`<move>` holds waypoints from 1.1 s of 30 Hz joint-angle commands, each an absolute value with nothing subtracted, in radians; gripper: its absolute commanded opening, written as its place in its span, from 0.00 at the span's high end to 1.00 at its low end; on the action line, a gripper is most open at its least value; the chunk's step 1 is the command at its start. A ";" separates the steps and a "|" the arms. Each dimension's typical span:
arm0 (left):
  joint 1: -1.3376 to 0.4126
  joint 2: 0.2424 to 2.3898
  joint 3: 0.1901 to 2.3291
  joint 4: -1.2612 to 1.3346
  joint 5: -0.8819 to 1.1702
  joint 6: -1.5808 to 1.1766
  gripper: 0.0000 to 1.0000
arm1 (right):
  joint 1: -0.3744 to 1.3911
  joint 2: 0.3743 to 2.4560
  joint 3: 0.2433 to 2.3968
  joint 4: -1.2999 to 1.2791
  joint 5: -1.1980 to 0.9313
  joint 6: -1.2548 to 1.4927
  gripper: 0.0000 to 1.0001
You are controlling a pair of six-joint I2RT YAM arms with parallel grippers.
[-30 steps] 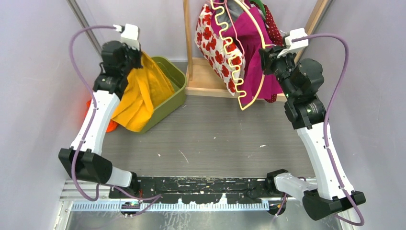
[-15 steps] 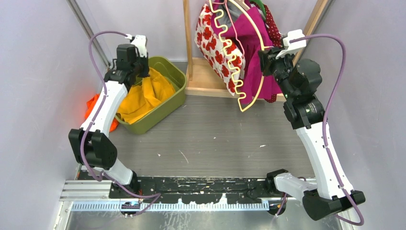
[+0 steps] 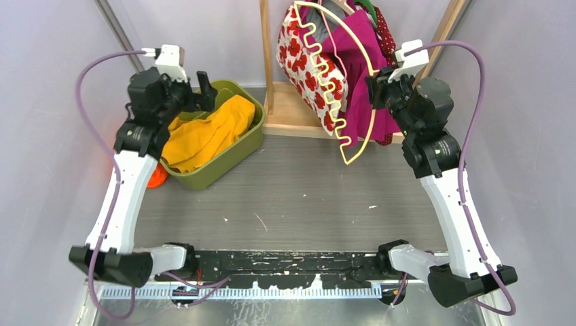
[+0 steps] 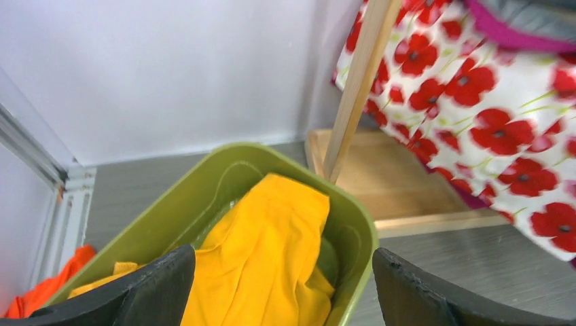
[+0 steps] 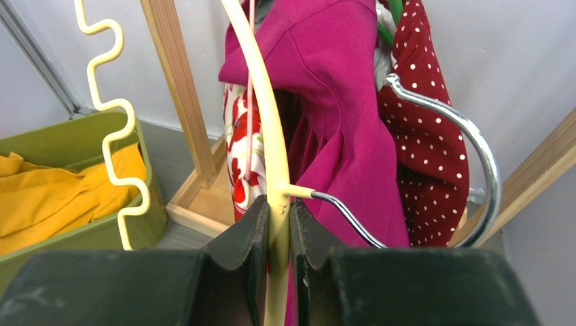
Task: Remove the skirt from the hanger
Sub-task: Place the skirt in the bin, then place the hanger at the clothesline.
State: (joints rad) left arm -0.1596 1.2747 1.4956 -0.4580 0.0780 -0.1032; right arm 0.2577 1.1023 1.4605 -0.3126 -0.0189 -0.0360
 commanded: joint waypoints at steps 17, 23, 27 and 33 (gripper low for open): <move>-0.203 1.043 1.363 -0.325 0.144 -0.185 0.01 | 0.254 0.882 1.584 -0.365 0.536 -0.198 0.99; -0.236 1.027 1.332 -0.308 0.160 -0.197 0.01 | 0.254 0.847 1.548 -0.355 0.644 -0.247 0.99; -0.250 1.014 1.311 -0.306 0.149 -0.187 0.01 | 0.253 0.871 1.546 -0.372 0.738 -0.330 0.99; -0.271 1.022 1.312 -0.315 0.135 -0.167 0.01 | 0.254 0.944 1.434 -0.221 0.932 -0.558 0.99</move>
State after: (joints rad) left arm -0.2584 1.0359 1.3022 -0.3710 0.1394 -0.1780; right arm 0.2573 0.8902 1.4975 -0.3836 0.7757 -0.3801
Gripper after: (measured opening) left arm 0.994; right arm 0.196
